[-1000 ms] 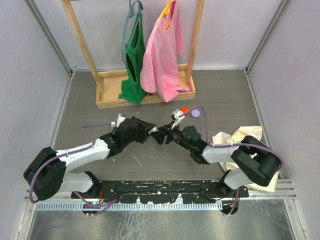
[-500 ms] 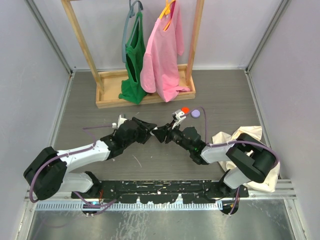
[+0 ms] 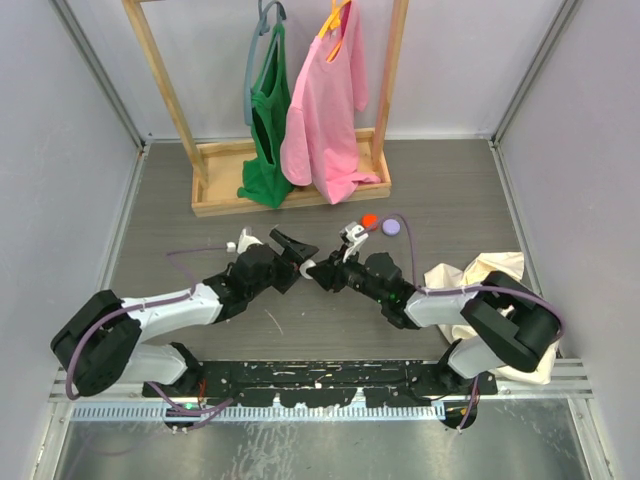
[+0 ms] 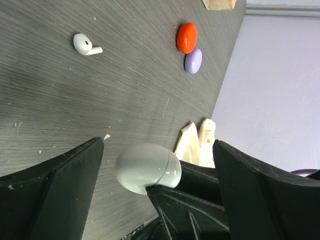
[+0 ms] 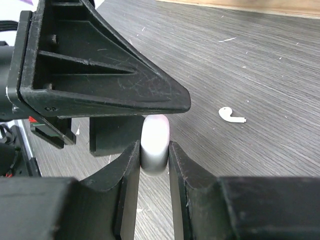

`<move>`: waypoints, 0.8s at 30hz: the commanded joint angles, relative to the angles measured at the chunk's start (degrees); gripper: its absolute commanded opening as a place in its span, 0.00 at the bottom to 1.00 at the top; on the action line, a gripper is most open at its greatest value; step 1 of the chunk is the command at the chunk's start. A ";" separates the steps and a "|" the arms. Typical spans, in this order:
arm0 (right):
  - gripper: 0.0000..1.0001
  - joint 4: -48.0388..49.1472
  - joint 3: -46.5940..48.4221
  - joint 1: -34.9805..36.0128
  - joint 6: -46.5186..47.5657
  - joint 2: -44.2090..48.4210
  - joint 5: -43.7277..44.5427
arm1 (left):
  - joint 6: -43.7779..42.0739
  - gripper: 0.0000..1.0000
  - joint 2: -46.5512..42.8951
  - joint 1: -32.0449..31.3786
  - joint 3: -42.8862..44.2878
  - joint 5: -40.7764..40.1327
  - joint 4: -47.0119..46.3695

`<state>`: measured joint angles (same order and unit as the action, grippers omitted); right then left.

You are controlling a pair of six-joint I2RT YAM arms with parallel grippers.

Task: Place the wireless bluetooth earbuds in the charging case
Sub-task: Pick up the charging case at the center of the board.

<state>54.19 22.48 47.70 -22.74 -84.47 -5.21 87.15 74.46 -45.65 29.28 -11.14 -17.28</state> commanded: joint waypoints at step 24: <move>0.18 -38.91 11.26 -13.55 14.85 23.60 -24.10 | -67.63 0.99 -17.57 1.66 0.18 23.37 -2.26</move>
<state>21.47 28.56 34.57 -12.51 -64.71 -25.87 29.74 57.12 -44.18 28.58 4.56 -15.64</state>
